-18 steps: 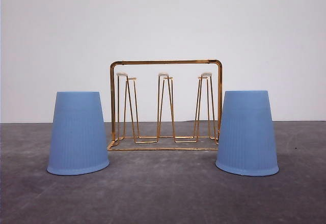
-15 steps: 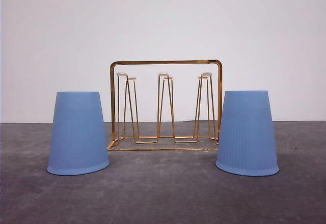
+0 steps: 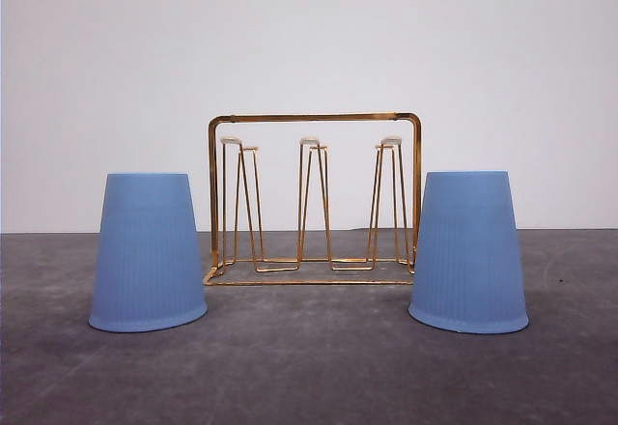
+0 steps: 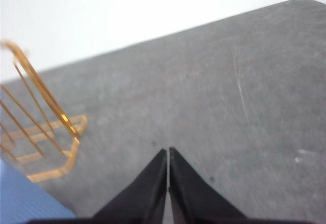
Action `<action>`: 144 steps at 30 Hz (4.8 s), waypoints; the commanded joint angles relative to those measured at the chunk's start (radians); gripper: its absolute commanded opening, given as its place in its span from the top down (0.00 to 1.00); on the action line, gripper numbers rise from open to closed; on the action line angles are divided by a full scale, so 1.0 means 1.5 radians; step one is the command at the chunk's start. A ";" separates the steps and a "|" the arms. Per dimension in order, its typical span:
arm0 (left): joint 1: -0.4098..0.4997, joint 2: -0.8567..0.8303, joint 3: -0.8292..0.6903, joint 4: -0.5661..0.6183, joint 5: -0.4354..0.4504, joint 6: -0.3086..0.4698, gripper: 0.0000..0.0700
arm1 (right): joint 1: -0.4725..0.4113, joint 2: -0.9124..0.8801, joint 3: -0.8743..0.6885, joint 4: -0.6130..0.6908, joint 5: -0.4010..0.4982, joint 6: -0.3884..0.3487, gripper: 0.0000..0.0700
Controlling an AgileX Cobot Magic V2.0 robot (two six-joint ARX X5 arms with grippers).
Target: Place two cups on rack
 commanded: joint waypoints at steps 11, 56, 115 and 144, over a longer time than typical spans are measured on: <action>0.001 0.171 0.308 -0.345 0.047 0.060 1.00 | -0.001 0.112 0.278 -0.221 -0.055 -0.018 1.00; -0.277 0.730 0.402 0.030 0.151 0.402 0.25 | 0.174 0.283 0.334 -0.209 -0.156 -0.291 0.26; -0.298 1.083 0.807 -0.133 -0.001 0.233 0.61 | 0.174 0.283 0.334 -0.210 -0.156 -0.291 0.26; -0.268 1.001 0.905 -0.494 0.124 0.302 0.35 | 0.174 0.316 0.334 -0.210 -0.208 -0.251 0.26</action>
